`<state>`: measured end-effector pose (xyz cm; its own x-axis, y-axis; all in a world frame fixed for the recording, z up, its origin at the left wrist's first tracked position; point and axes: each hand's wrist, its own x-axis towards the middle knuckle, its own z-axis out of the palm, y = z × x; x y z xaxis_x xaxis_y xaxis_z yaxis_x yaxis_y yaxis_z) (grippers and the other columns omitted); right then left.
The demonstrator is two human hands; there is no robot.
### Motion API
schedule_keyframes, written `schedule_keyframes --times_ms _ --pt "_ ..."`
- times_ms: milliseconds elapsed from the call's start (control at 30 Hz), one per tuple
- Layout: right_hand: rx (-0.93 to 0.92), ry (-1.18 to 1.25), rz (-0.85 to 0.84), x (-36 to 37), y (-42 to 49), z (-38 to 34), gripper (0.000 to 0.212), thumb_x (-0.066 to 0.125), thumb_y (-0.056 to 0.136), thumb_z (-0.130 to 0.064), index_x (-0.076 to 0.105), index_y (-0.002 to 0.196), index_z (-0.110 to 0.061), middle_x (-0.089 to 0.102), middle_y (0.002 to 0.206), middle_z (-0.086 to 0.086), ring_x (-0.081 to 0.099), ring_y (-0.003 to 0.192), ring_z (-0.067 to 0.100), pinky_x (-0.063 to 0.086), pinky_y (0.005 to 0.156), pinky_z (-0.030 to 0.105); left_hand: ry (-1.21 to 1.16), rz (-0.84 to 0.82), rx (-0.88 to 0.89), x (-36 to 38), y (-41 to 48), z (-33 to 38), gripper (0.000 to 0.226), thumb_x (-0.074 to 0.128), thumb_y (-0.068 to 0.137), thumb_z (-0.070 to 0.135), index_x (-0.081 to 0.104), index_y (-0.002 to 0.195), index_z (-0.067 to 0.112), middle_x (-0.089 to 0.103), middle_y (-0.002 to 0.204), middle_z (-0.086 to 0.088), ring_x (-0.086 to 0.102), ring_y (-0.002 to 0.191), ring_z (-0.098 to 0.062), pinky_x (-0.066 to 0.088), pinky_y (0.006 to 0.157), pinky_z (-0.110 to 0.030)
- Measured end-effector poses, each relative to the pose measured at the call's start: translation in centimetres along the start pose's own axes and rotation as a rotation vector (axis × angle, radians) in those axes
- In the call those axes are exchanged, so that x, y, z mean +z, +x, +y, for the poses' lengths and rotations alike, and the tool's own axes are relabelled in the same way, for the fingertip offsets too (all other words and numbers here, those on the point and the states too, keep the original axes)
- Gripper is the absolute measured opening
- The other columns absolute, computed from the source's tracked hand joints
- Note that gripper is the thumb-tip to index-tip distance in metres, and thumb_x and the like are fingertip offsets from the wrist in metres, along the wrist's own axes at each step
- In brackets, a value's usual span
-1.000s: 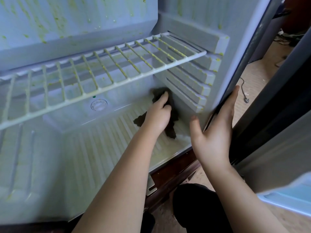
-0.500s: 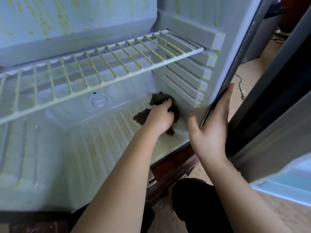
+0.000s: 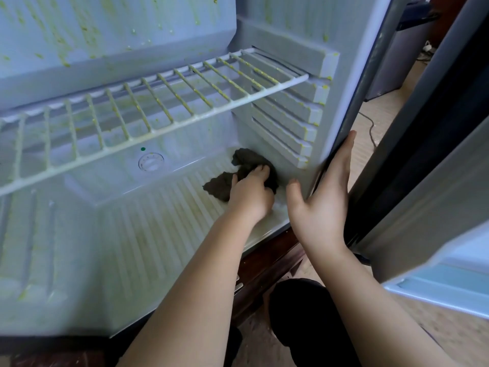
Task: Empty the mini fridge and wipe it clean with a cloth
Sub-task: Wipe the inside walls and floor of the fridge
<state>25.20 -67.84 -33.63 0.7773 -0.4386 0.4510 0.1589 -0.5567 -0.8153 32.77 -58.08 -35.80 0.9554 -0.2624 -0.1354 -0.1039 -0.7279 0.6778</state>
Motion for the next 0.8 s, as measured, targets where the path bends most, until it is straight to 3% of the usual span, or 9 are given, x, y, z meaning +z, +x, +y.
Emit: schedule_keyframes --times_ms 67,133,200,267,367,500,633,700,800 --pt "0.01 0.006 -0.014 -0.2 -0.1 0.0 0.095 0.06 0.08 -0.001 -0.002 0.152 -0.005 0.007 0.161 0.01 0.006 0.145 0.011 0.011 0.116 0.013 -0.61 0.006 -0.095 -0.8 -0.6 1.5 0.058 0.045 0.095 0.003 0.037 0.148 0.025 0.042 0.149 0.005 0.042 0.133 -0.016 0.033 0.111 -0.031" --pt "0.033 0.016 -0.027 -0.3 -0.3 -0.2 0.095 0.061 0.081 0.0 -0.003 0.152 -0.007 0.006 0.161 0.007 0.006 0.145 0.009 0.011 0.113 0.009 -0.939 0.062 -0.107 -1.6 -0.8 2.6 0.059 0.044 0.094 -0.001 0.039 0.147 0.024 0.046 0.145 0.007 0.047 0.124 -0.01 0.038 0.104 -0.025" --pt "0.053 0.019 -0.031 -0.3 -0.3 -0.2 0.095 0.06 0.082 -0.001 -0.003 0.152 -0.009 0.006 0.161 0.004 0.006 0.145 0.007 0.01 0.109 0.003 -0.827 0.067 -0.074 -1.5 -1.3 2.8 0.06 0.043 0.094 0.0 0.037 0.148 0.025 0.047 0.142 0.01 0.053 0.112 -0.007 0.041 0.094 -0.017" --pt "0.054 0.026 -0.023 -0.2 -0.3 -0.2 0.096 0.06 0.081 -0.002 -0.003 0.153 -0.009 0.007 0.161 0.005 0.007 0.145 0.006 0.011 0.111 0.005 -0.309 0.027 0.019 -0.2 -1.5 2.1 0.054 0.044 0.096 0.007 0.038 0.147 0.021 0.047 0.142 0.004 0.053 0.118 -0.017 0.041 0.105 -0.028" --pt "0.057 0.027 0.0 0.1 -0.3 -0.4 0.097 0.059 0.079 -0.004 -0.003 0.153 -0.01 0.009 0.161 0.004 0.008 0.145 0.006 0.018 0.115 0.016 0.34 -0.051 0.064 2.6 -1.8 0.2 0.053 0.047 0.095 0.027 0.034 0.146 0.019 0.039 0.147 0.001 0.022 0.144 -0.02 0.006 0.119 -0.044" --pt "0.07 0.022 0.018 0.2 -0.3 -0.6 0.096 0.058 0.079 -0.003 -0.003 0.153 -0.011 0.009 0.161 0.004 0.009 0.145 0.007 0.017 0.113 0.011 0.25 -0.056 0.056 2.8 -1.5 0.0 0.057 0.046 0.098 0.022 0.027 0.151 0.021 0.033 0.153 0.004 0.017 0.146 -0.017 0.003 0.119 -0.043" --pt "0.084 0.06 -0.058 -0.7 -0.4 -0.5 0.096 0.058 0.08 0.005 -0.002 0.153 -0.012 0.009 0.161 0.003 0.009 0.145 0.007 0.013 0.114 0.011 -0.831 0.009 -0.06 -0.6 -2.2 2.2 0.06 0.043 0.096 -0.001 0.035 0.149 0.026 0.045 0.142 0.012 0.044 0.119 -0.001 0.035 0.095 -0.015" --pt "0.107 0.063 -0.096 -1.1 -0.6 -0.4 0.097 0.058 0.079 0.005 -0.002 0.153 -0.014 0.011 0.161 0.002 0.012 0.146 0.009 0.016 0.116 0.019 -0.783 -0.029 -0.021 -0.9 -3.0 2.4 0.061 0.042 0.096 -0.001 0.037 0.148 0.031 0.049 0.135 0.015 0.049 0.11 0.001 0.04 0.084 -0.011" --pt "0.125 0.052 -0.103 -1.3 -1.0 -0.5 0.098 0.058 0.079 0.002 -0.002 0.154 -0.018 0.015 0.16 0.0 0.016 0.146 0.008 0.02 0.115 0.024 -0.043 -0.163 0.076 1.7 -3.9 1.8 0.048 0.045 0.099 0.017 0.04 0.147 0.021 0.045 0.145 0.002 0.04 0.135 -0.016 0.028 0.115 -0.034"
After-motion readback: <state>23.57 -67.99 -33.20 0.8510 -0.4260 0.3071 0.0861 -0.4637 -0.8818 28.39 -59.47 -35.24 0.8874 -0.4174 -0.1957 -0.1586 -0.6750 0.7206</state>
